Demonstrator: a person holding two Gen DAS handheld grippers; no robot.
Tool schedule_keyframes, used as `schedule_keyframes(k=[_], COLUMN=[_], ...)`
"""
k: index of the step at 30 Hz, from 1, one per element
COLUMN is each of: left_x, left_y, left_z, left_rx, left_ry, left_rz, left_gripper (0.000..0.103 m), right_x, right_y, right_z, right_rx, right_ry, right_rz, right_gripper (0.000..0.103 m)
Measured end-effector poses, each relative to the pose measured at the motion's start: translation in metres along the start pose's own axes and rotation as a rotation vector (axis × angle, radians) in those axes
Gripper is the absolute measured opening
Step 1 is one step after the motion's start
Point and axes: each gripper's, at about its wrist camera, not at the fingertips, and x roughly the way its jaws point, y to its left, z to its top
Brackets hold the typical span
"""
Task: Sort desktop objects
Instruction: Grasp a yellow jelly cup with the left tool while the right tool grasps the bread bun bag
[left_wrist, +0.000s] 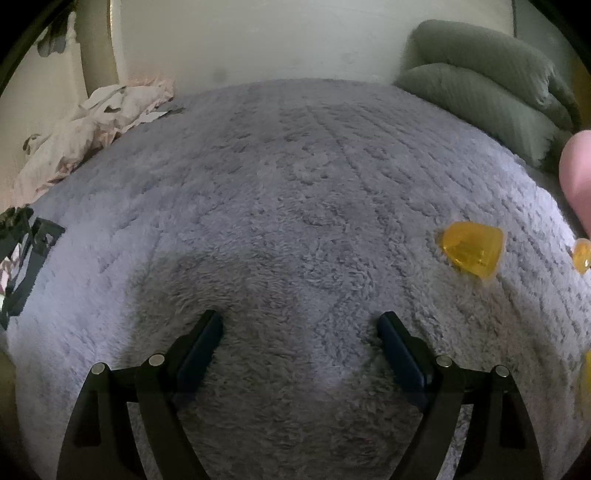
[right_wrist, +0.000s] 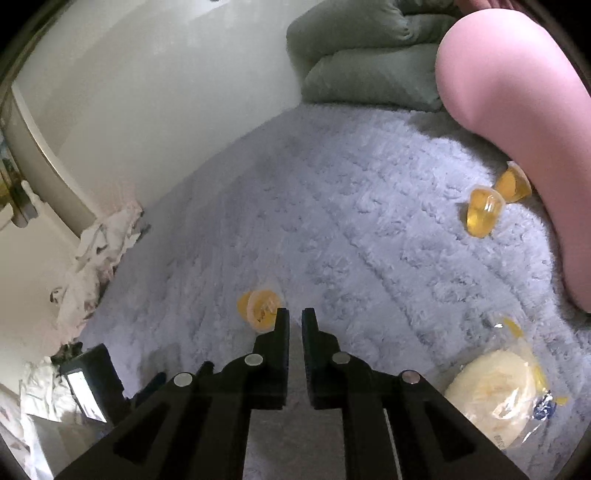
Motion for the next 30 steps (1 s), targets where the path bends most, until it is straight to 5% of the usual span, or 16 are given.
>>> schedule_keyframes(k=[1,2,6,12,18,24,27,30], left_x=[-0.002,-0.006,-0.025,-0.021,0.0,0.019,0.025,0.031], left_y=[-0.001,-0.004,-0.035,-0.087,-0.1,-0.112,-0.117,-0.123], left_z=[0.0,0.0,-0.005,0.002,0.021,0.028,0.034,0.036], left_rx=[0.007,0.02,0.148,0.311,0.299,0.301,0.287,0.288], left_ry=[-0.008,-0.02,-0.084,-0.093,-0.039,0.01,0.012,0.013], left_rz=[-0.01,-0.031,-0.149,-0.142,-0.183,-0.158,-0.15,-0.144], left_gripper=[0.086,0.086,0.086,0.086,0.086,0.086,0.086,0.08], right_x=[0.004,0.008,-0.007,-0.053,-0.041,-0.03,-0.027,-0.006], right_y=[0.0,-0.001,-0.011,-0.065,-0.081,-0.067,-0.077,-0.091], right_z=[0.0,0.0,0.002,0.001,-0.004,-0.014,-0.018,-0.024], right_rx=[-0.004,-0.004,-0.029,0.168,0.202,0.047,0.064,0.137], right_ry=[0.004,0.022,0.051,0.074,0.164,0.224,0.241,0.264], right_rz=[0.0,-0.031,-0.254,-0.309,-0.35,-0.457,-0.52,-0.48], right_gripper=[0.036,0.041,0.043,0.048,0.052,0.07,0.094,0.099])
